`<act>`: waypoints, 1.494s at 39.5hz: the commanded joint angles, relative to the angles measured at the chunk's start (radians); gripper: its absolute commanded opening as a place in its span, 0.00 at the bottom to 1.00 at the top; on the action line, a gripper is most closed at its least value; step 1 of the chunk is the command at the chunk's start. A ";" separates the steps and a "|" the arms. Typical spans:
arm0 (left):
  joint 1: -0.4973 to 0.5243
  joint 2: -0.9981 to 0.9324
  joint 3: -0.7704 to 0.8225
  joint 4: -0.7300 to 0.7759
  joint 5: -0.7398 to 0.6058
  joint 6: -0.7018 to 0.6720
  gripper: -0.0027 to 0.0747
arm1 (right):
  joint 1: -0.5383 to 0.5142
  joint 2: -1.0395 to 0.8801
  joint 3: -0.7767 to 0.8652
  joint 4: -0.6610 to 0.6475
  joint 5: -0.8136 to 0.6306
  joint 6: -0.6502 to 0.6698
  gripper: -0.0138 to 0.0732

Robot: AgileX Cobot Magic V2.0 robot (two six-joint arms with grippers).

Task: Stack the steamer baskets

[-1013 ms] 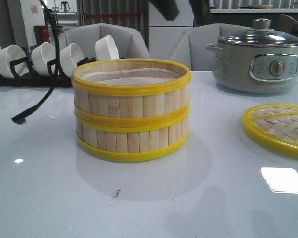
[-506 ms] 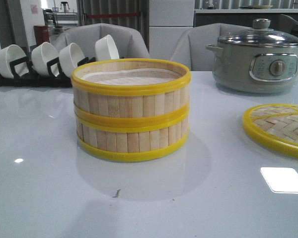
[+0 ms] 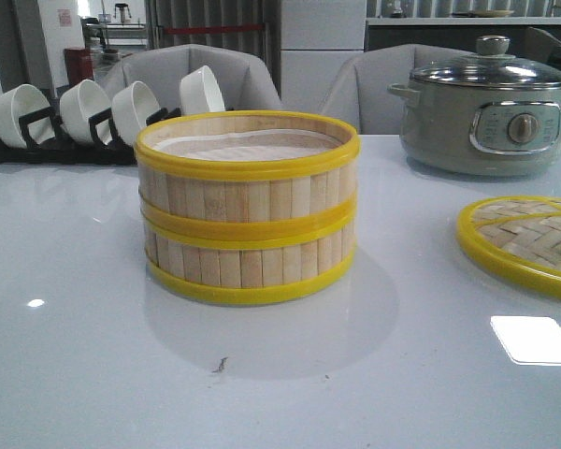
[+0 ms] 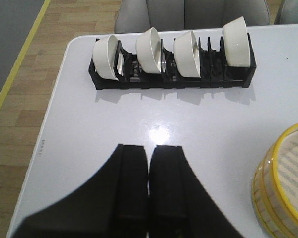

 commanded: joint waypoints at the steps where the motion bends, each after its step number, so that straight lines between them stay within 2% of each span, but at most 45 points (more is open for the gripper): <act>1: 0.002 -0.122 0.096 -0.019 -0.135 -0.011 0.15 | -0.005 -0.020 -0.037 0.000 -0.066 -0.012 0.73; 16: -0.003 -0.519 0.610 -0.066 -0.358 -0.011 0.15 | -0.005 -0.020 -0.037 0.000 -0.065 -0.012 0.73; 25: -0.057 -0.707 0.855 -0.066 -0.402 -0.016 0.15 | -0.005 -0.020 -0.037 0.000 -0.058 -0.012 0.73; 32: -0.061 -0.810 1.019 -0.075 -0.442 -0.016 0.15 | -0.005 -0.020 -0.037 0.002 -0.058 -0.012 0.73; 39: -0.061 -0.829 1.074 -0.078 -0.450 -0.016 0.15 | -0.005 -0.018 -0.037 0.021 -0.059 -0.012 0.73; 59: -0.061 -0.829 1.075 -0.078 -0.458 -0.011 0.15 | -0.005 -0.016 -0.037 0.021 -0.059 -0.012 0.73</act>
